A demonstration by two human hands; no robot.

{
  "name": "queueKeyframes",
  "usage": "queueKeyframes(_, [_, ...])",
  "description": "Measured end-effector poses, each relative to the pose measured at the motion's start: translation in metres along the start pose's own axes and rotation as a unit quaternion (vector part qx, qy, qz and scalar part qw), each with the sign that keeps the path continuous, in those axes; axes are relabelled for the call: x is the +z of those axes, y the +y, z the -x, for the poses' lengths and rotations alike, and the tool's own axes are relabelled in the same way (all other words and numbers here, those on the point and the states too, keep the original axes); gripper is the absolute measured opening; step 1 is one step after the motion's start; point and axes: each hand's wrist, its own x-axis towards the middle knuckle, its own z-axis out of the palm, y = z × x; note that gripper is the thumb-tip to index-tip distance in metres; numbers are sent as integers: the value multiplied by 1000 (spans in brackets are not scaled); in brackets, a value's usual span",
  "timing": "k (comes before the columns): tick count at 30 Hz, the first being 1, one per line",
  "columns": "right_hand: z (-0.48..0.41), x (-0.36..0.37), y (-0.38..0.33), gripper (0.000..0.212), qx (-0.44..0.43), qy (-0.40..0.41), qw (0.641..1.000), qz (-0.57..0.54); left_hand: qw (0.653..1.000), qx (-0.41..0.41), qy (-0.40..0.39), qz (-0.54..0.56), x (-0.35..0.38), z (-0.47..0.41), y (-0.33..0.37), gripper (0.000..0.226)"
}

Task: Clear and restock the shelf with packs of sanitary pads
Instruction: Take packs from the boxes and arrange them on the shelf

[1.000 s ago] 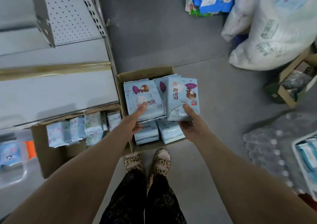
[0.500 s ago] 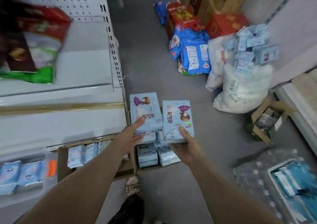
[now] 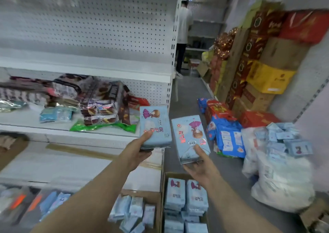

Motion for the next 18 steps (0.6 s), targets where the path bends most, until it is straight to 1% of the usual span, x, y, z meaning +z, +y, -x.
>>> queueKeyframes(2, [20, 42, -2, 24, -11, -32, 999, 12, 999, 38, 10, 9, -17, 30, 36, 35])
queueKeyframes(3, [28, 63, 0, 29, -17, -46, 999, 19, 998, 58, 17, 13, -27, 44, 53, 36])
queueKeyframes(4, [36, 86, 2, 43, -27, -62, 997, 33, 997, 76, 24, 19, -38, 57, 69, 38])
queueKeyframes(6, [51, 130, 9, 82, -39, -90, 994, 50, 992, 115, 41, 35, -62, 81, 100, 49])
queueKeyframes(7, [58, 152, 14, 87, -43, -101, 992, 55, 989, 134, 47, 42, -77, 93, 114, 59])
queueKeyframes(8, [63, 174, 21, 80, -47, -108, 991, 63, 986, 150, 50, 46, -92, 104, 127, 67])
queueKeyframes(9, [66, 196, 29, 69, -48, -113, 990, 68, 984, 165, 54, 49, -110, 114, 139, 72])
queueKeyframes(10, [69, 217, 39, 59, -47, -121, 989, 71, 981, 178, 61, 50, -128, 124, 151, 71])
queueKeyframes(11, [72, 238, 50, 52, -43, -132, 988, 72, 978, 190, 67, 49, -147, 132, 162, 65])
queueKeyframes(13, [74, 282, 75, 47, -35, -156, 984, 73, 973, 211, 81, 49, -186, 144, 184, 54])
queueKeyframes(16, [81, 350, 118, 51, -33, -175, 981, 79, 966, 235, 100, 48, -247, 163, 218, 43])
queueKeyframes(18, [85, 393, 151, 42, -38, -187, 978, 79, 962, 247, 108, 46, -290, 174, 241, 43])
